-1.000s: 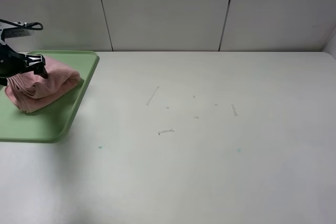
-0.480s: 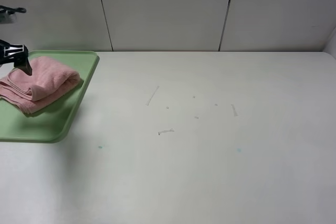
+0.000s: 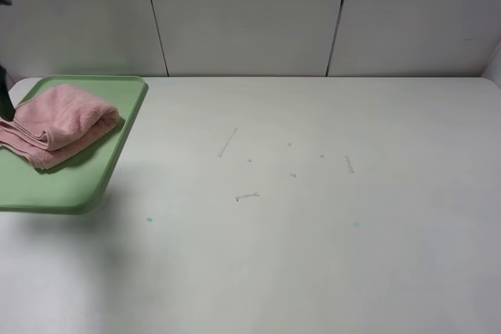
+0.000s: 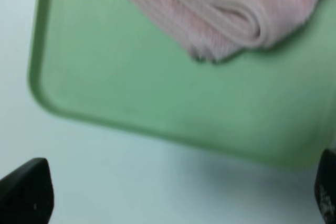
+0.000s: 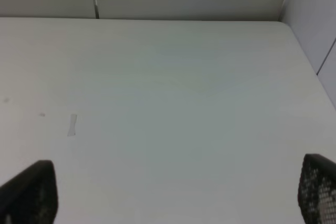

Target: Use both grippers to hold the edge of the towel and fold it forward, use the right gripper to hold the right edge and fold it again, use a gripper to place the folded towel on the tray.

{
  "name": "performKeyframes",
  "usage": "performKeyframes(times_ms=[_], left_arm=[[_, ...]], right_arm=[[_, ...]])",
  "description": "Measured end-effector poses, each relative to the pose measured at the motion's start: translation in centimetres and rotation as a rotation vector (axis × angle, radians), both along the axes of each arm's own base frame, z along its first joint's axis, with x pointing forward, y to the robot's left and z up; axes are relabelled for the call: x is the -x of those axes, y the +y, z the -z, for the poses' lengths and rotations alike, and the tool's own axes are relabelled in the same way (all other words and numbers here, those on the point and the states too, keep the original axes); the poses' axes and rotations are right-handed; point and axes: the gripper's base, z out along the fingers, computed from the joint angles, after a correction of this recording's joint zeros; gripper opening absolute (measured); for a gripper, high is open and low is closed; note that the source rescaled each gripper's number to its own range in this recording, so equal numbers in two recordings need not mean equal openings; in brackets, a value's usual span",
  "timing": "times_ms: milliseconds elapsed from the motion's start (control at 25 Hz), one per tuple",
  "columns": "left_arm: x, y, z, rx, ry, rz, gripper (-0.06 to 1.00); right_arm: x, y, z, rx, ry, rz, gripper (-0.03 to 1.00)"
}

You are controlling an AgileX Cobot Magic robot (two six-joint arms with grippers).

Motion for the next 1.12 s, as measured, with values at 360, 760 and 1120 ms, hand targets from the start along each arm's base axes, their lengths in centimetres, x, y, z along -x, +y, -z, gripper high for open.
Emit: performKeyframes(times_ms=[360, 760, 1120], left_arm=[[4.9, -1.3, -4.5, 0.035, 0.015, 0.076, 1.0], [13.0, -3.2, -6.0, 0.052, -0.126, 0.104, 1.0], [20.4, -4.6, -8.6, -0.008, -0.389, 0.122, 1.0]], right_arm=[[0.0, 0.0, 0.0, 0.0, 0.0, 0.0, 1.0], [0.0, 0.0, 0.0, 0.0, 0.0, 0.0, 1.0], [0.0, 0.0, 0.0, 0.0, 0.0, 0.0, 1.0]])
